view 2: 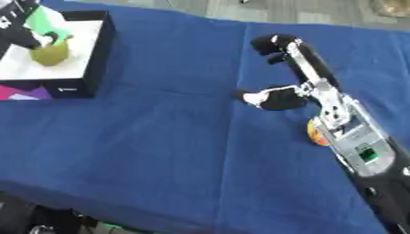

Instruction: Pick up the objects with one hand, pass them to the other hand, and then place them into the box on the other side of the table.

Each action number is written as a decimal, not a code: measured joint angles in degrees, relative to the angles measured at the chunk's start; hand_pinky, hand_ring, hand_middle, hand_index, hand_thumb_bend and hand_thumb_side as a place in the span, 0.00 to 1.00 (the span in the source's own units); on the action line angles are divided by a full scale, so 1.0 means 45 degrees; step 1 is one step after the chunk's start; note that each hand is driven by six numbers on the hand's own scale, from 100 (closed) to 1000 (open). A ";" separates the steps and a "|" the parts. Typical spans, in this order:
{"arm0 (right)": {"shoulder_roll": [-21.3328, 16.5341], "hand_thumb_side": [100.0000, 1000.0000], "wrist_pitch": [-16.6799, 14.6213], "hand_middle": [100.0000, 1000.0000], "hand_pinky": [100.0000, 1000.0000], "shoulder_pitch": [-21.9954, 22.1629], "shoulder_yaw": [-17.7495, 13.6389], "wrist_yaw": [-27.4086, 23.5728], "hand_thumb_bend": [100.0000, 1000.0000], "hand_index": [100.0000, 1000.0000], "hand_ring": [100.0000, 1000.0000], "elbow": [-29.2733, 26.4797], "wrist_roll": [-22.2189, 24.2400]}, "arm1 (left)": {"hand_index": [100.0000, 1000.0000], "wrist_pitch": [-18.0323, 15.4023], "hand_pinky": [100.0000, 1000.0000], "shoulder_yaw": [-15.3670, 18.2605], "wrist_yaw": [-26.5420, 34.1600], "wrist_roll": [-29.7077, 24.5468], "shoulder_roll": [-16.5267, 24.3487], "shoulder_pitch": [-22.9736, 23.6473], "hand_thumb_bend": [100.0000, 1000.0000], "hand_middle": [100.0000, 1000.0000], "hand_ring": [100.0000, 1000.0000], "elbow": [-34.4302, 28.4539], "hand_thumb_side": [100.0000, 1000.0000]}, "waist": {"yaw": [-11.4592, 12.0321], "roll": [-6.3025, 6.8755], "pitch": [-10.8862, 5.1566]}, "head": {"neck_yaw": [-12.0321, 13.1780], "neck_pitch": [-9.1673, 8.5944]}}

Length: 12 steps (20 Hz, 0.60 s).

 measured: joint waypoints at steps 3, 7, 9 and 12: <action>-0.0045 0.00 0.0002 0.68 0.72 -0.0062 -0.0005 -0.0028 0.62 0.76 0.76 -0.0077 -0.0002 | 0.42 -0.0136 0.63 0.0090 -0.0316 0.0234 -0.0190 -0.0049 0.20 0.47 0.57 0.0537 0.00 | -0.0046 -0.0056 0.0043 | 0.0057 -0.0005; -0.0055 0.00 0.0015 0.68 0.72 -0.0064 -0.0007 -0.0072 0.62 0.76 0.76 -0.0139 -0.0012 | 0.57 -0.0206 0.68 0.0180 -0.0636 0.0623 -0.0367 -0.0075 0.42 0.58 0.65 0.1100 0.06 | -0.0098 -0.0075 0.0066 | 0.0115 -0.0007; -0.0056 0.00 0.0027 0.68 0.72 -0.0065 -0.0007 -0.0078 0.62 0.76 0.76 -0.0194 -0.0022 | 0.68 -0.0203 0.73 0.0193 -0.0832 0.0833 -0.0415 -0.0081 0.58 0.69 0.73 0.1280 0.20 | -0.0101 -0.0075 0.0067 | 0.0134 -0.0008; -0.0058 0.00 0.0032 0.68 0.71 -0.0065 -0.0007 -0.0082 0.62 0.76 0.76 -0.0245 -0.0023 | 0.74 -0.0146 0.76 0.0219 -0.1222 0.1071 -0.0416 -0.0102 0.67 0.75 0.77 0.1444 0.28 | -0.0103 -0.0075 0.0068 | 0.0136 -0.0009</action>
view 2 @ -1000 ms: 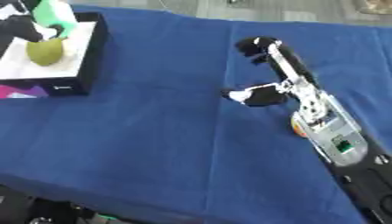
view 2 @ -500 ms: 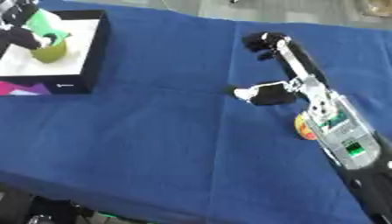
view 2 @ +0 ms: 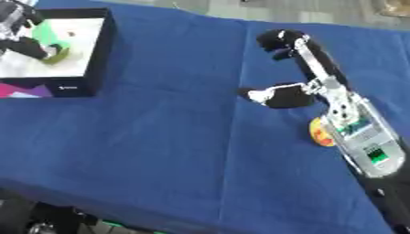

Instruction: Pick up the objects with one hand, pass them to the other hand, and then place them into the box on the other side of the table.

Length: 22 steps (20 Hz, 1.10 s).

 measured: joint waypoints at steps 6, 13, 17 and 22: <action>-0.0004 0.00 0.0010 0.68 0.71 0.0000 -0.0002 -0.0007 0.62 0.76 0.76 -0.0035 -0.0009 | 0.78 0.0144 0.77 0.0041 -0.0482 0.0141 -0.0005 -0.0050 0.73 0.76 0.79 0.0119 0.36 | -0.0010 0.0000 0.0000 | 0.0000 -0.0001; -0.0083 0.00 0.0078 0.68 0.71 0.0000 -0.0073 -0.0101 0.62 0.76 0.76 -0.0133 -0.0081 | 0.75 0.0291 0.75 0.0218 0.0051 0.0453 -0.0001 -0.0020 0.48 0.74 0.74 -0.0239 0.35 | -0.0005 0.0003 -0.0001 | -0.0238 0.0007; -0.0221 0.00 0.0163 0.68 0.72 0.0000 -0.0149 -0.0135 0.62 0.76 0.76 -0.0380 -0.0139 | 0.72 0.0575 0.74 0.0320 0.1458 0.1134 0.0024 0.0342 0.29 0.73 0.72 -0.1299 0.43 | -0.0017 -0.0045 -0.0001 | -0.0720 0.0011; -0.0547 0.00 0.0512 0.68 0.72 0.0031 -0.0276 -0.0343 0.61 0.76 0.76 -0.0905 -0.0197 | 0.70 0.0885 0.76 0.0419 0.4423 0.2510 0.0217 0.1326 0.15 0.77 0.76 -0.3794 0.54 | -0.0086 -0.0176 -0.0001 | -0.1245 0.0013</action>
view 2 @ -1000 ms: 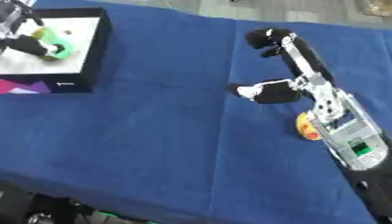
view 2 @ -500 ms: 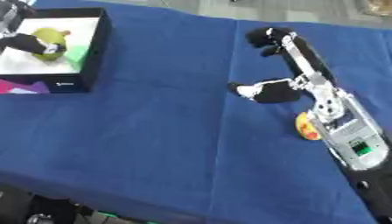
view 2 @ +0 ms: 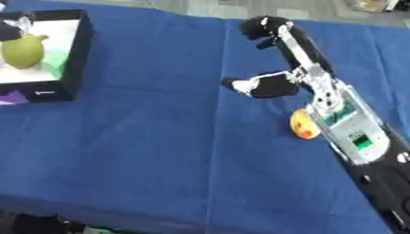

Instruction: Pick up the objects with one hand, pass them to the other hand, and then place them into the box on the other side of the table.

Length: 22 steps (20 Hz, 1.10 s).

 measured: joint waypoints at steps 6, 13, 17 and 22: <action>-0.0509 0.00 0.0695 0.67 0.72 0.0488 -0.0189 -0.0123 0.61 0.75 0.76 -0.1067 0.0084 | 0.68 0.0195 0.75 0.0351 0.2944 0.1536 -0.0061 0.1204 0.09 0.75 0.73 -0.2756 0.60 | -0.0070 -0.0156 -0.0001 | -0.0372 0.0004; -0.1253 0.00 0.1659 0.65 0.72 0.1285 -0.0341 0.0061 0.59 0.73 0.74 -0.2426 0.0582 | 0.67 0.0381 0.76 0.0730 0.4311 0.2530 -0.0482 0.2192 0.07 0.74 0.72 -0.4115 0.63 | -0.0200 -0.0214 -0.0001 | -0.0730 0.0008; -0.1625 0.00 0.2253 0.64 0.72 0.1854 -0.0407 0.0216 0.59 0.73 0.74 -0.2854 0.0802 | 0.68 0.0430 0.76 0.0780 0.4573 0.2747 -0.0556 0.2435 0.07 0.74 0.72 -0.4396 0.63 | -0.0223 -0.0218 -0.0001 | -0.1019 0.0008; -0.1974 0.00 0.2740 0.64 0.73 0.2579 -0.0424 0.0499 0.58 0.73 0.74 -0.2907 0.1125 | 0.68 0.0476 0.76 0.0809 0.4669 0.2787 -0.0556 0.2537 0.07 0.74 0.72 -0.4604 0.64 | -0.0287 -0.0198 0.0001 | -0.1264 0.0008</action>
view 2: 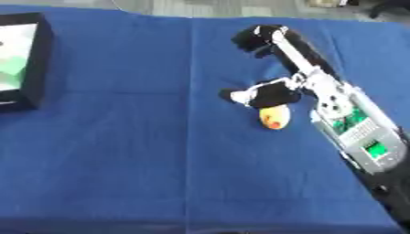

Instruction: Pick up the objects with one hand, pass them to the other hand, and then place them into the box on the other side of the table.

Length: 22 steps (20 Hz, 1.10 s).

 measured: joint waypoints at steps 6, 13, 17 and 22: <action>-0.0301 0.01 0.0322 0.64 0.74 0.0477 -0.0004 0.0671 0.55 0.73 0.74 0.0123 0.0376 | 0.68 0.0072 0.76 0.0034 0.0003 -0.0041 0.0000 0.0106 0.07 0.74 0.72 -0.0023 0.64 | -0.0083 0.0091 0.0002 | -0.0122 0.0000; -0.0401 0.02 0.0484 0.64 0.74 0.0866 0.0002 0.1503 0.49 0.73 0.74 0.0809 0.0591 | 0.68 0.0125 0.76 0.0033 -0.0042 -0.0107 -0.0004 0.0131 0.07 0.74 0.72 -0.0024 0.64 | -0.0092 0.0164 0.0025 | -0.0174 0.0000; -0.0535 0.02 0.0465 0.64 0.73 0.1085 -0.0020 0.1591 0.48 0.73 0.74 0.0886 0.0544 | 0.68 0.0161 0.76 0.0031 -0.0070 -0.0162 -0.0082 0.0206 0.07 0.74 0.72 -0.0021 0.64 | -0.0114 0.0164 0.0051 | -0.0156 0.0000; -0.0747 0.02 0.0488 0.66 0.73 0.1297 -0.0163 0.1479 0.45 0.75 0.74 0.0877 0.0486 | 0.68 0.0189 0.76 0.0028 -0.0163 -0.0220 -0.0105 0.0214 0.07 0.74 0.72 -0.0019 0.64 | -0.0137 0.0170 0.0072 | -0.0080 0.0000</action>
